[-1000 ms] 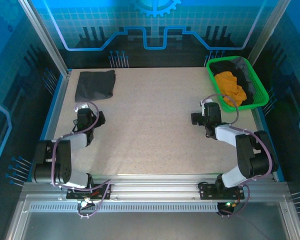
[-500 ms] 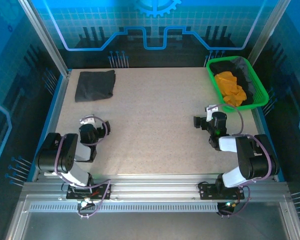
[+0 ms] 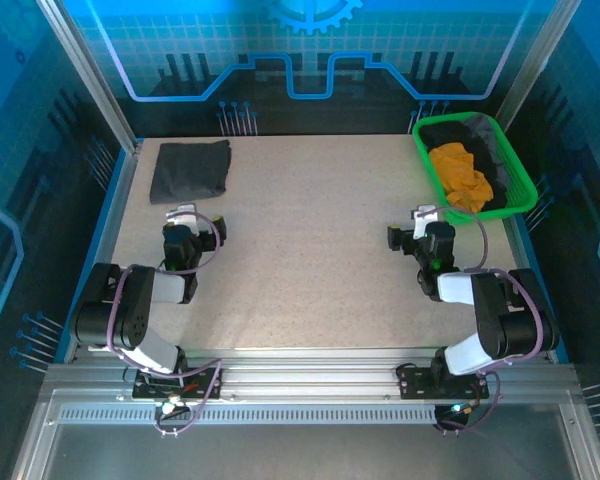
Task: Fold and stack the t-shirts
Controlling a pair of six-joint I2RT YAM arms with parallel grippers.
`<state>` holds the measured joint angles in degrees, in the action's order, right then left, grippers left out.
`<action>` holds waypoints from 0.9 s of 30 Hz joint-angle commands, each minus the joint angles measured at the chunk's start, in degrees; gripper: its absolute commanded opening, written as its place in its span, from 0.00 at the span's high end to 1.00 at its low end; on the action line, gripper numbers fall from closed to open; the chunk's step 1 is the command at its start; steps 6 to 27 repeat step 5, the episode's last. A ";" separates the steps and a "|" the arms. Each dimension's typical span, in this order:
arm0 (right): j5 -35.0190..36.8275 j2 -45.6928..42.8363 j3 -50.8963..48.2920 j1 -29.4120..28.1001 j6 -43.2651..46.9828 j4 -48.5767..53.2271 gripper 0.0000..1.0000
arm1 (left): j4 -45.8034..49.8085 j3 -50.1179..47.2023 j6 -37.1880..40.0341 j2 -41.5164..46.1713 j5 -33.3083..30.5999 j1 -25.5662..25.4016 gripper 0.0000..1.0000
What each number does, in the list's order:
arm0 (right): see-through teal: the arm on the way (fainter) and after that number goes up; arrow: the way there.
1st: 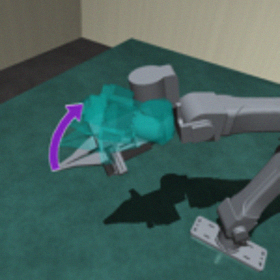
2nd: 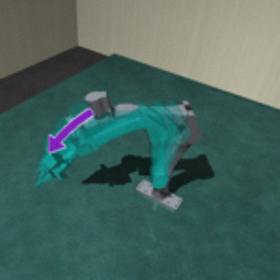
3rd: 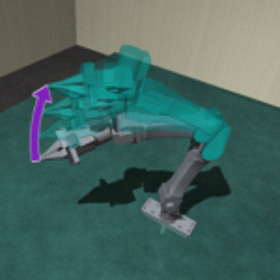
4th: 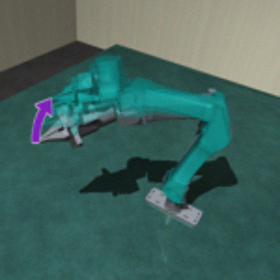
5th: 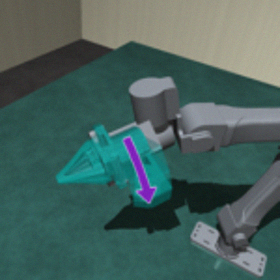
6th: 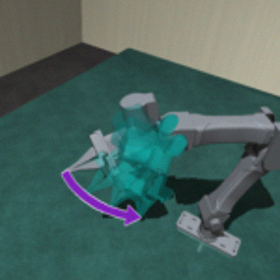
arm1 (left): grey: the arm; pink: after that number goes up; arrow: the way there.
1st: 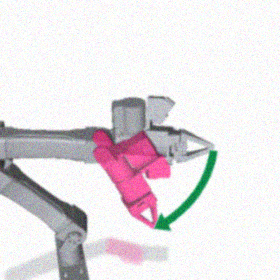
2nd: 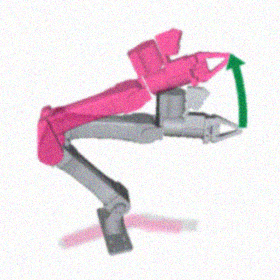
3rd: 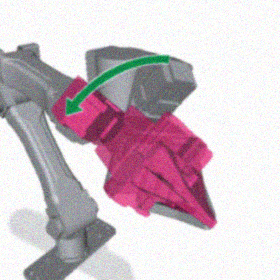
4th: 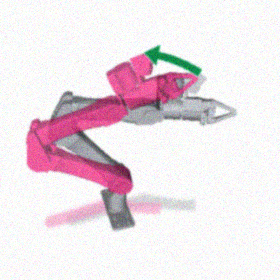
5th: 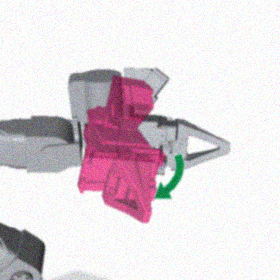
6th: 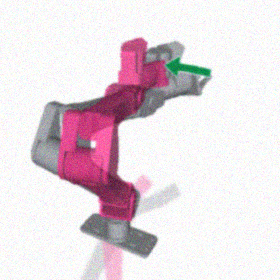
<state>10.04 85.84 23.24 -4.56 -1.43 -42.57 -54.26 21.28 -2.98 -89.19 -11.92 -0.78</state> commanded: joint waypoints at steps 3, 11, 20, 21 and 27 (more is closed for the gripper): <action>0.25 0.34 0.90 -0.17 0.53 -1.82 0.00 | 0.03 -0.27 0.96 0.31 -0.28 -0.10 0.01; 0.29 0.29 0.84 -0.19 0.55 -1.82 0.00 | 0.02 -0.27 0.96 0.33 -0.29 -0.10 0.01; 0.29 0.29 0.84 -0.19 0.55 -1.82 0.00 | 0.02 -0.27 0.96 0.33 -0.29 -0.10 0.01; 0.29 0.29 0.84 -0.19 0.55 -1.82 0.00 | 0.02 -0.27 0.96 0.33 -0.29 -0.10 0.01; 0.29 0.29 0.84 -0.19 0.55 -1.82 0.00 | 0.02 -0.27 0.96 0.33 -0.29 -0.10 0.01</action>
